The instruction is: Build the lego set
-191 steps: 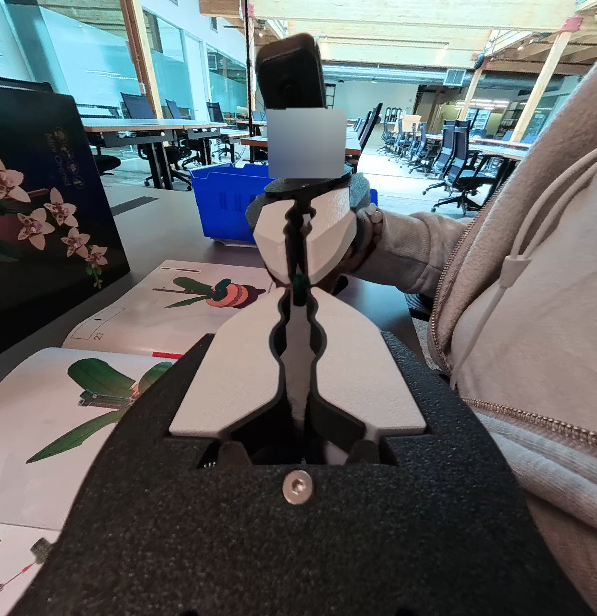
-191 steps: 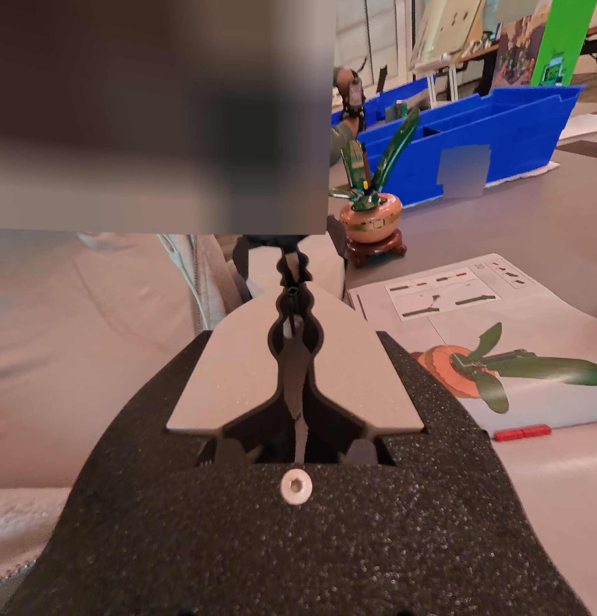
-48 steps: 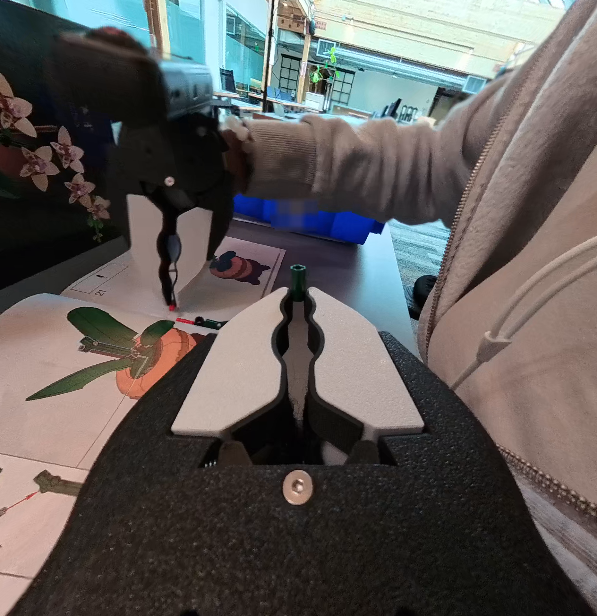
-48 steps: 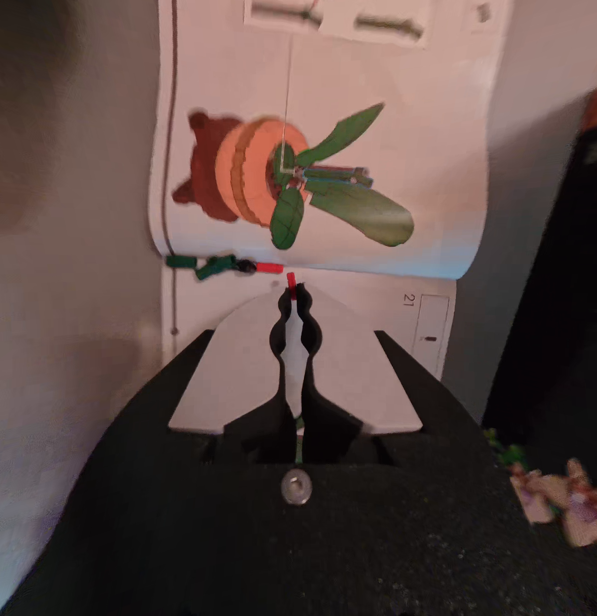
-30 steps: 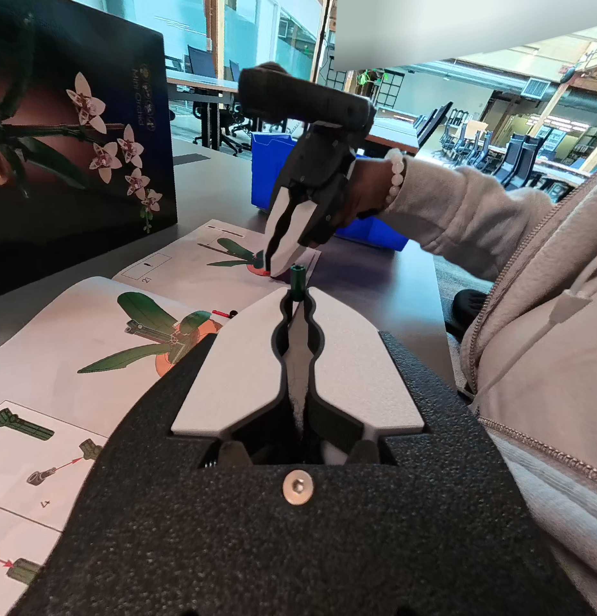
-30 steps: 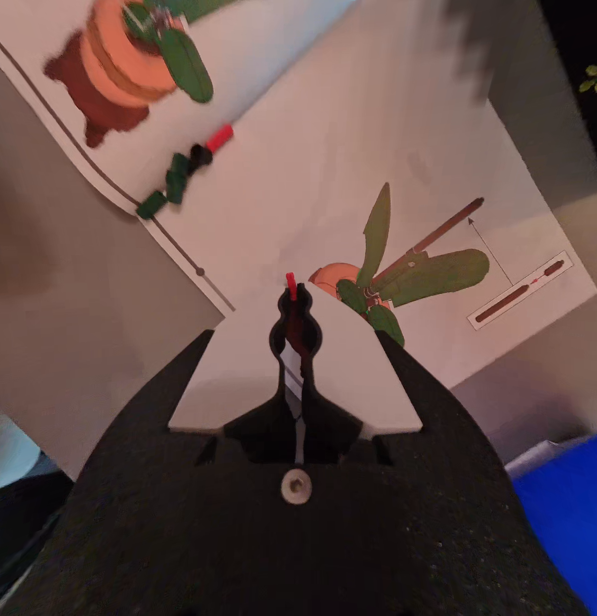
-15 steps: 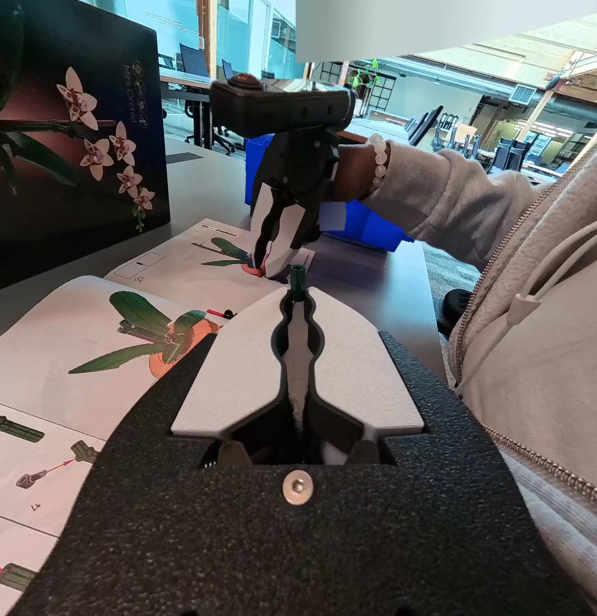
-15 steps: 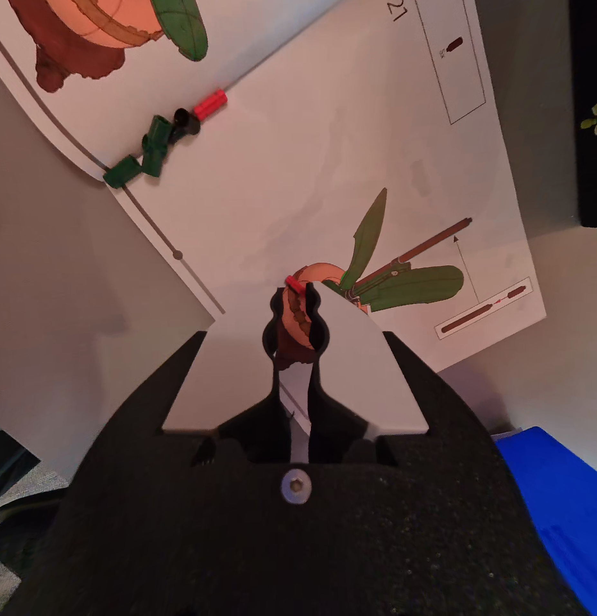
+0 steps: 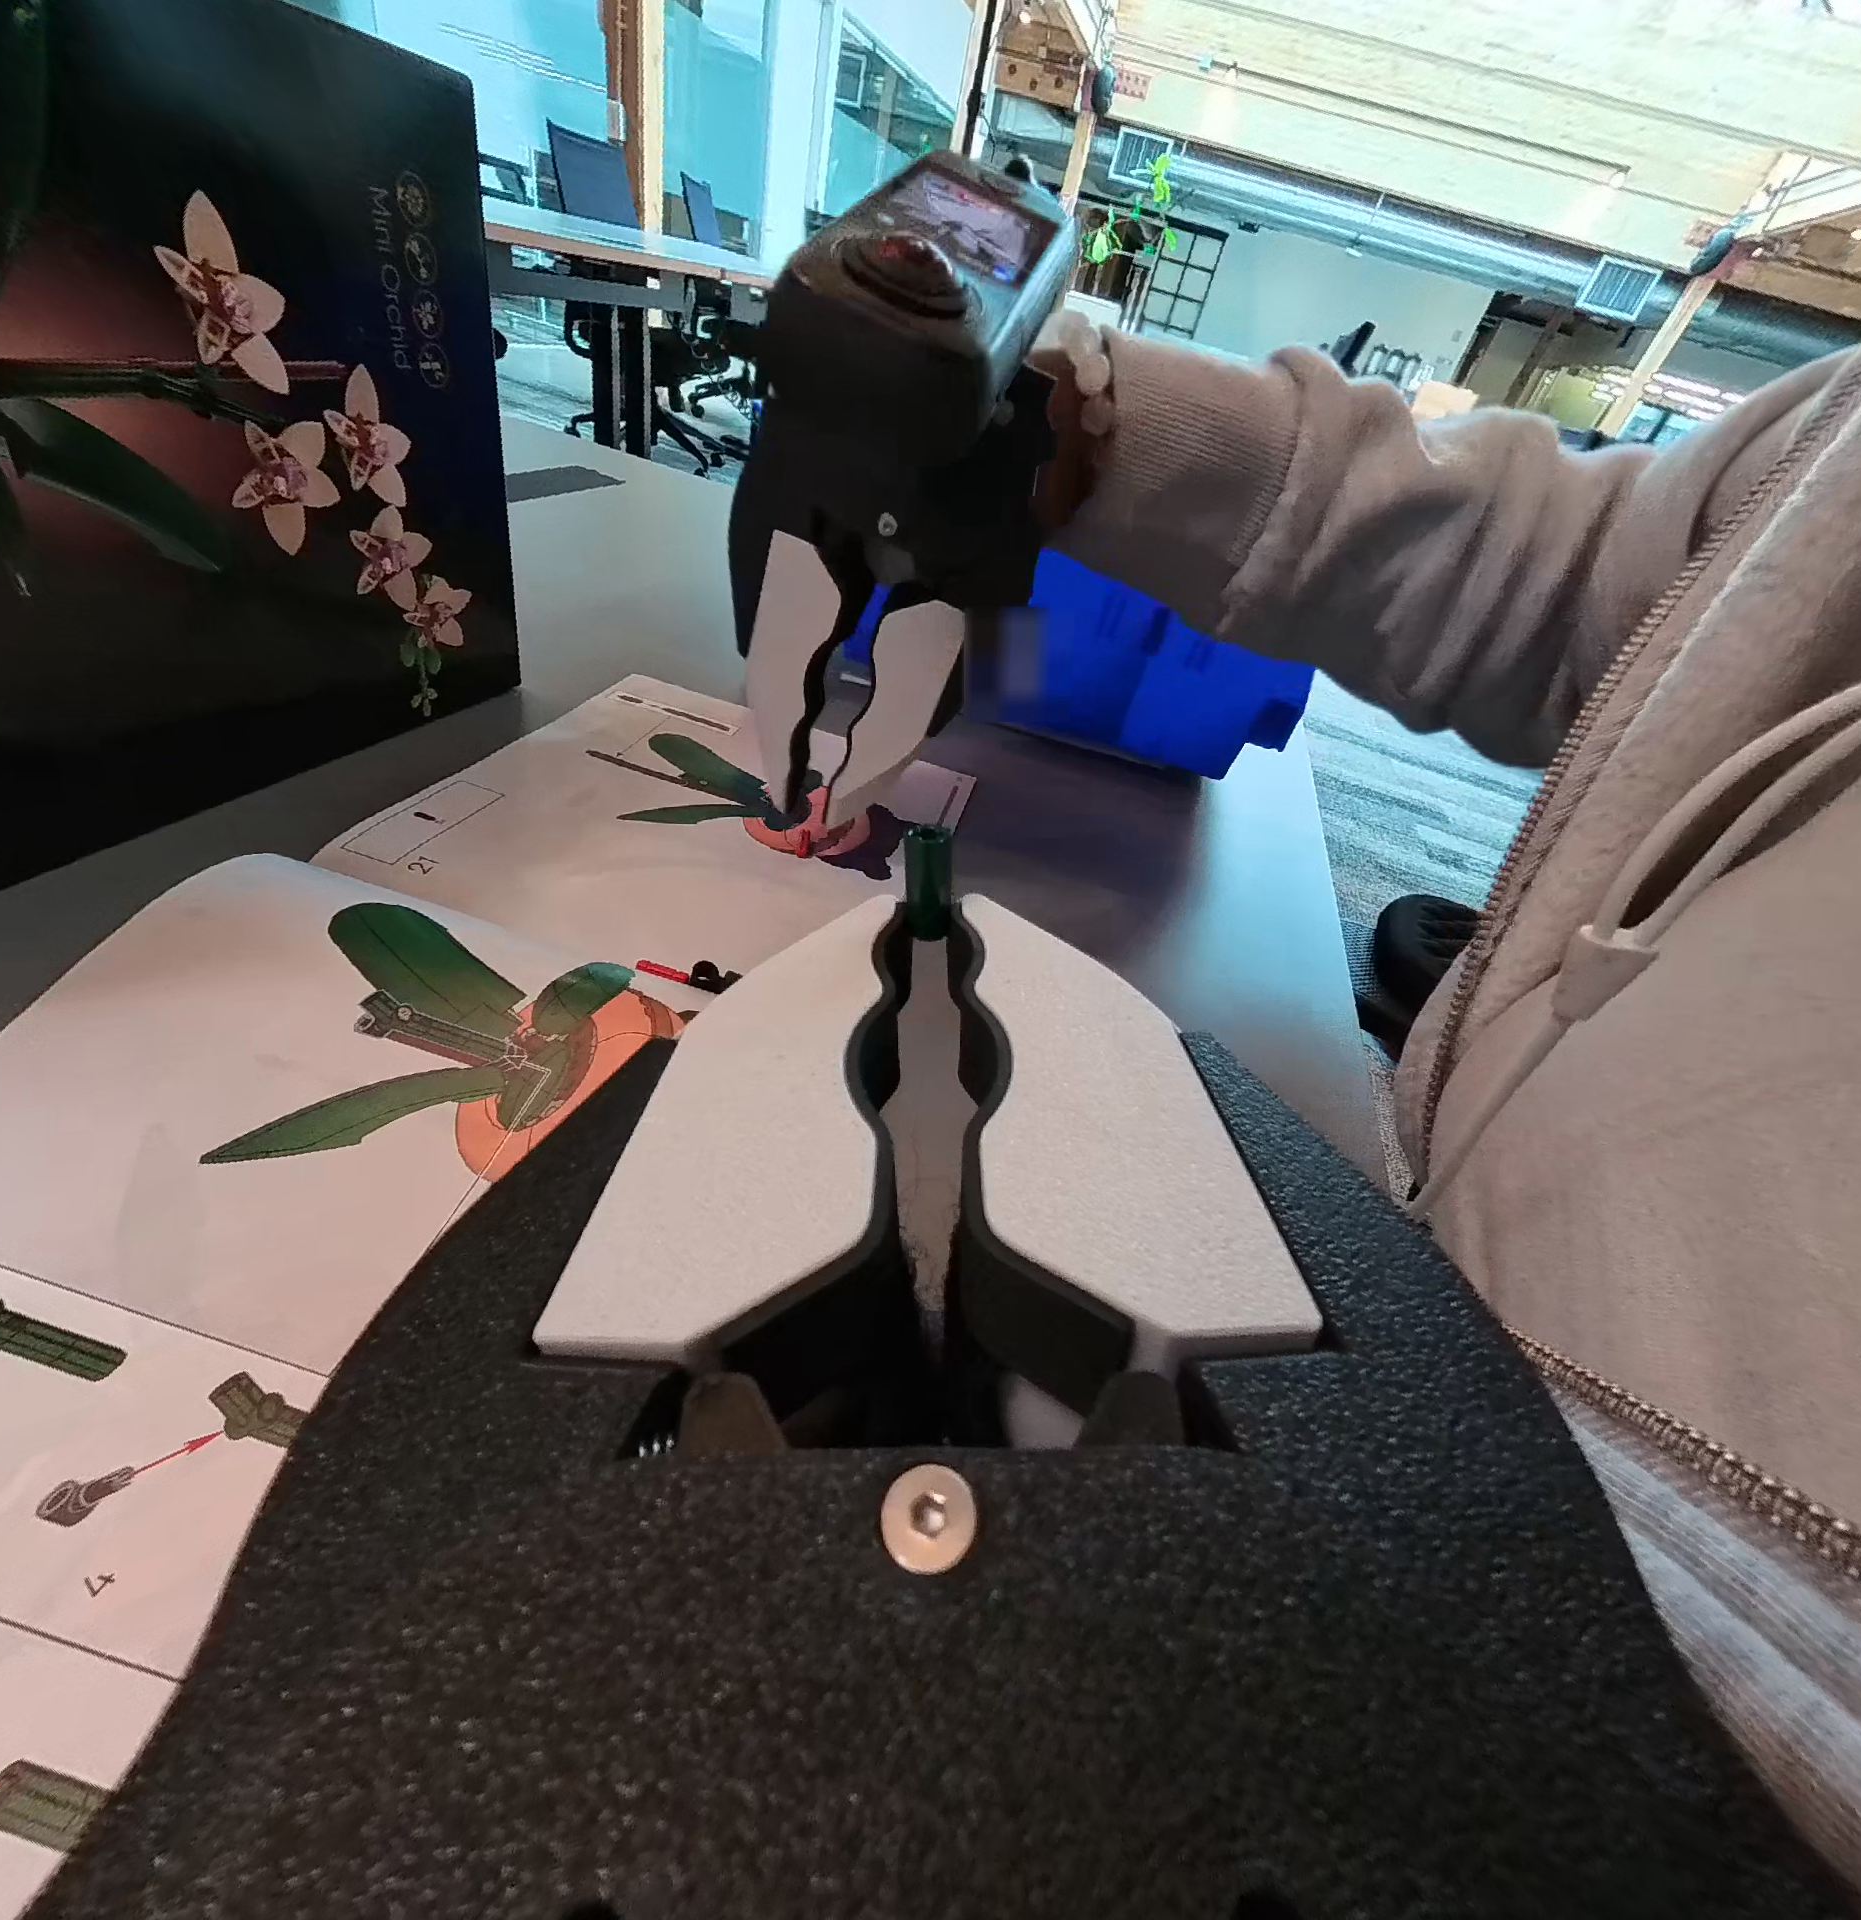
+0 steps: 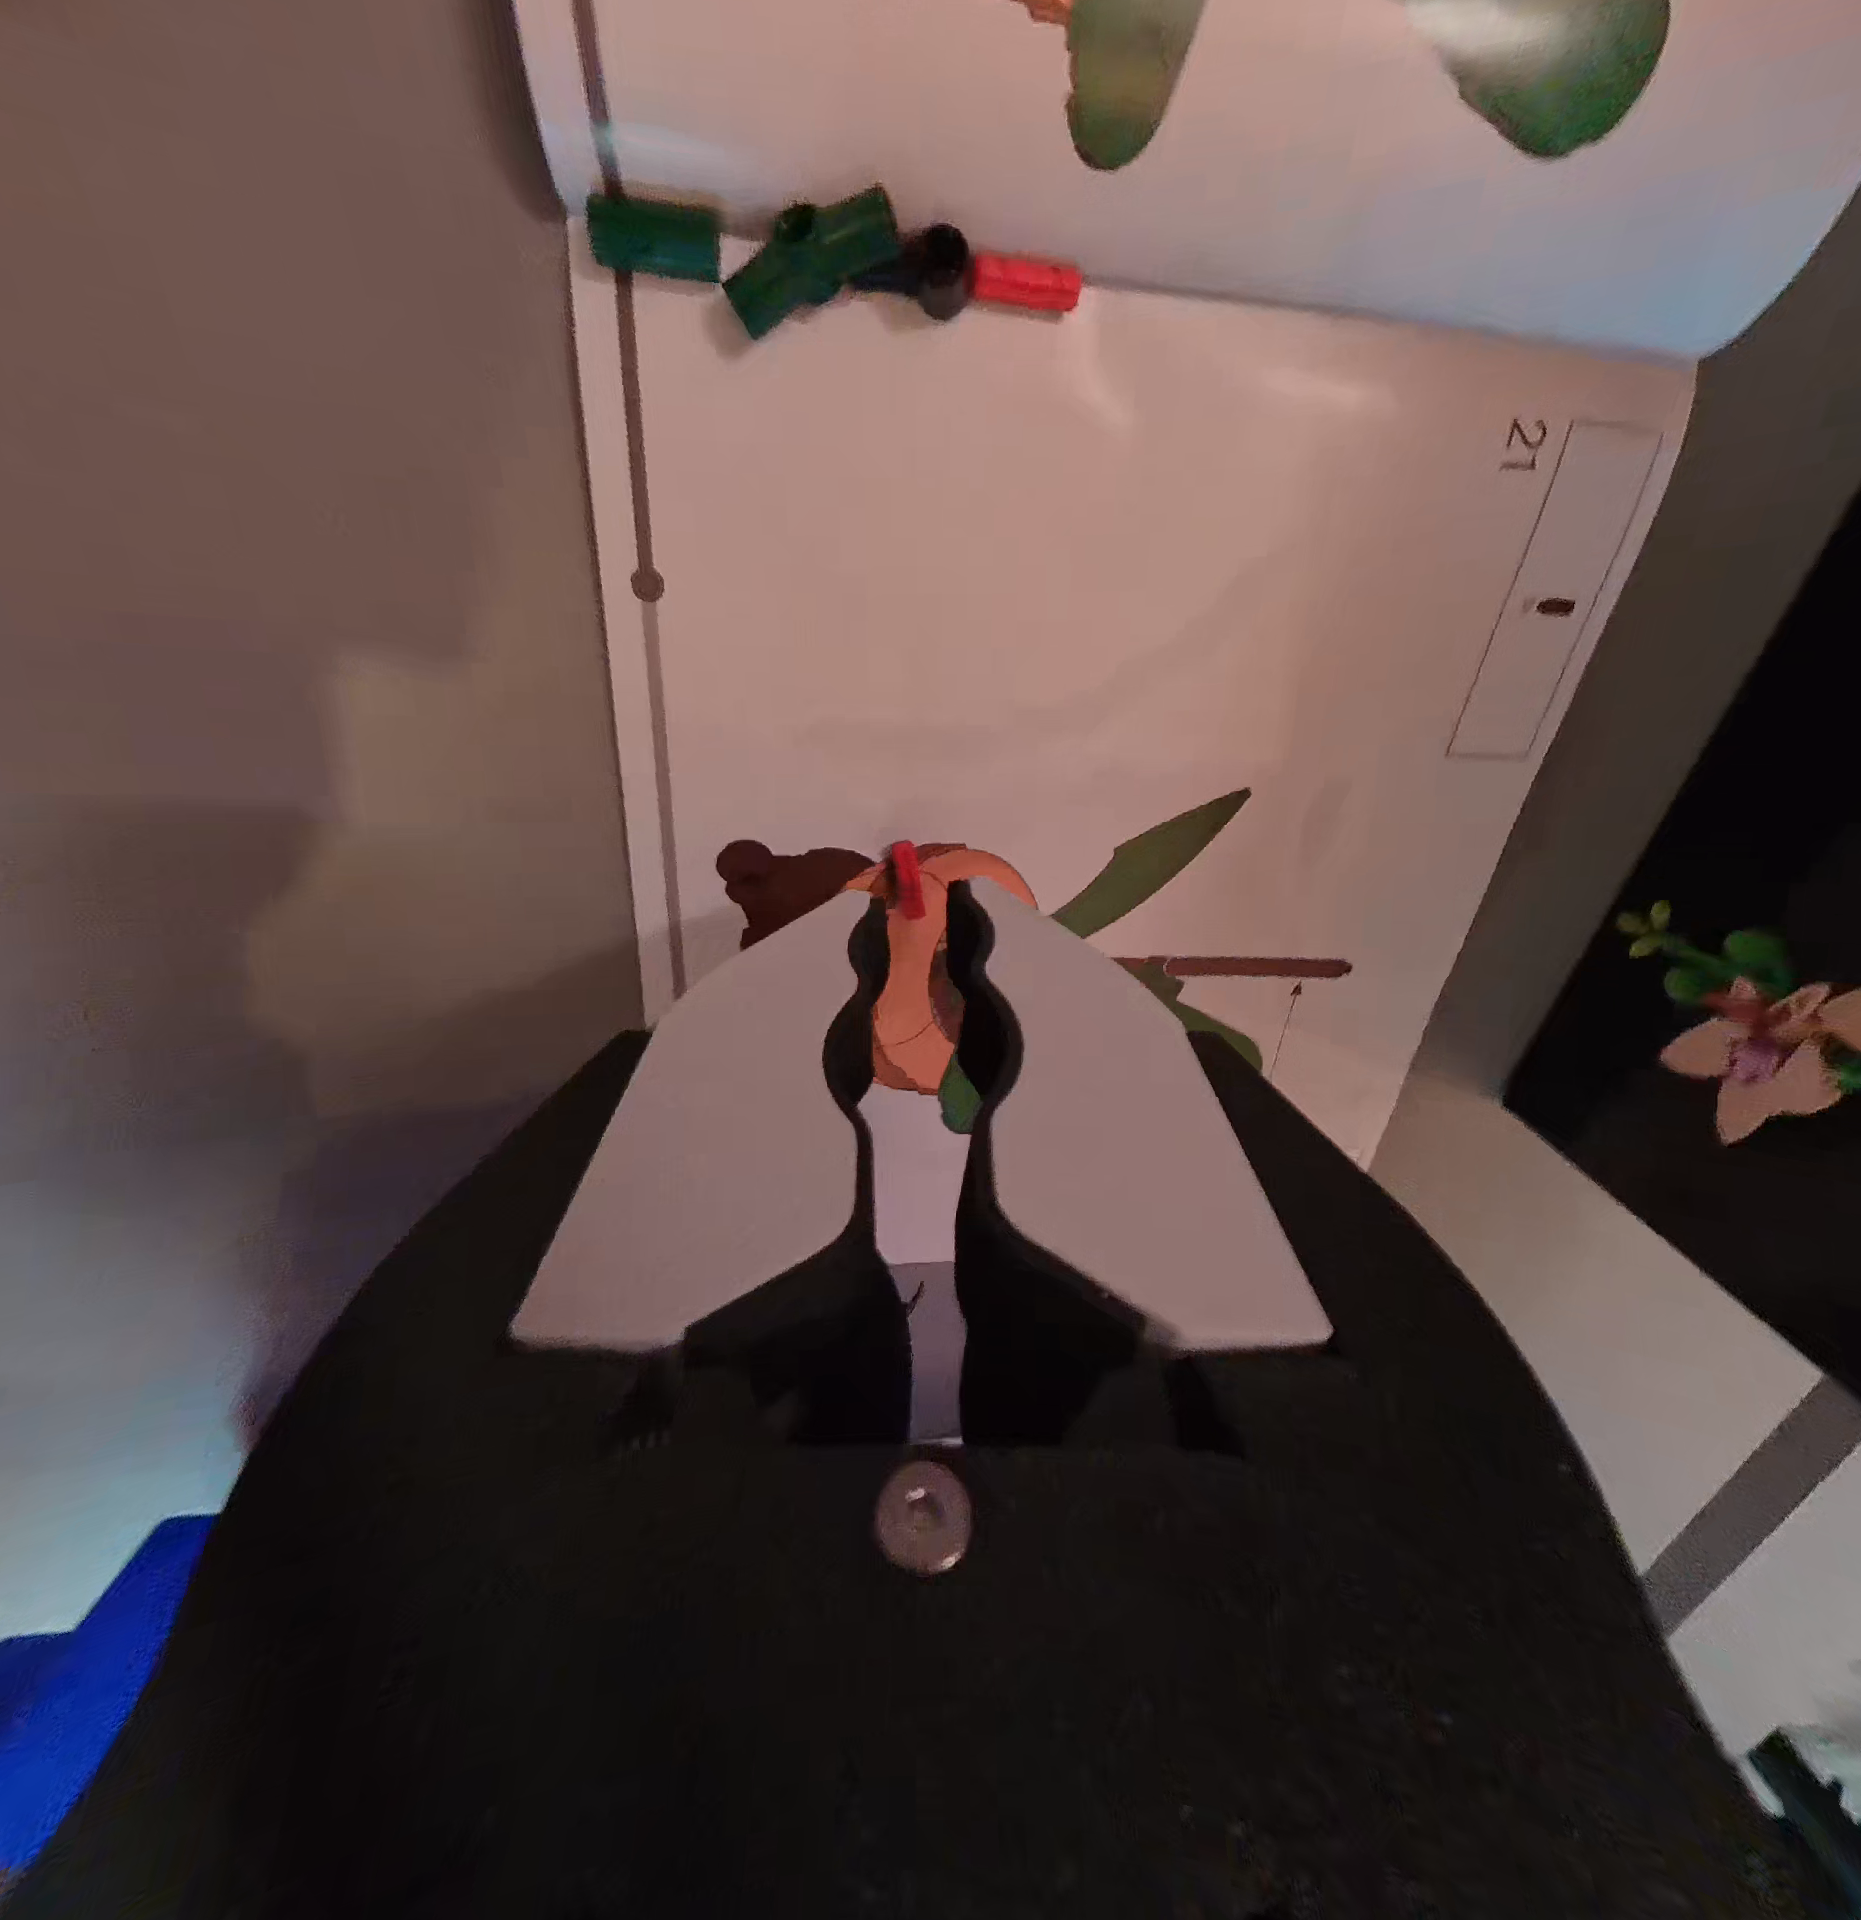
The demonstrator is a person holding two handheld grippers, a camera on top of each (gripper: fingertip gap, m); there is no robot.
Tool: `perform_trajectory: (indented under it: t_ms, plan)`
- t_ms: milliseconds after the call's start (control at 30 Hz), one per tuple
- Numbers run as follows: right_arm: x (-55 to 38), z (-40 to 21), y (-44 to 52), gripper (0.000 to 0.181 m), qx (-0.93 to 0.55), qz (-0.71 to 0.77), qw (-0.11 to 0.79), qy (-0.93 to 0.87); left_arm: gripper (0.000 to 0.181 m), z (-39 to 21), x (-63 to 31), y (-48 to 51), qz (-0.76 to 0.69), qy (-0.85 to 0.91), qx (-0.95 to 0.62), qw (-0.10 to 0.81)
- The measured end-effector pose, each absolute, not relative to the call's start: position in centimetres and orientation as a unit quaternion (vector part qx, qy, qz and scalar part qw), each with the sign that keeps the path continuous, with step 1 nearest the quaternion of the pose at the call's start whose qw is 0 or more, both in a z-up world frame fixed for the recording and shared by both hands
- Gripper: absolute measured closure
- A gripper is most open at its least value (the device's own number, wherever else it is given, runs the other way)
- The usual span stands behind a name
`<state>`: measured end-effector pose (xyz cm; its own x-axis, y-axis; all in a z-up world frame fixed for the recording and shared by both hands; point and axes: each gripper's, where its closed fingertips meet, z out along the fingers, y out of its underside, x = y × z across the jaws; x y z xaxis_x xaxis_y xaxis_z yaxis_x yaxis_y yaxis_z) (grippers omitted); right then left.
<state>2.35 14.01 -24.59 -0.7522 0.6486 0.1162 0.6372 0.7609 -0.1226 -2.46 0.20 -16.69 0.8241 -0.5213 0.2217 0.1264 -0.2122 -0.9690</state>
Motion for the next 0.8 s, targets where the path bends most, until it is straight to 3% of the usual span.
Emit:
perform_trajectory:
  t_ms: [800]
  plan:
    - [2.3, -25.9, 13.7, 0.179, -0.339, 0.082, 0.021, -0.937, 0.176, -16.7, -2.5, 0.1, -0.268, 0.134, -0.731, 0.613]
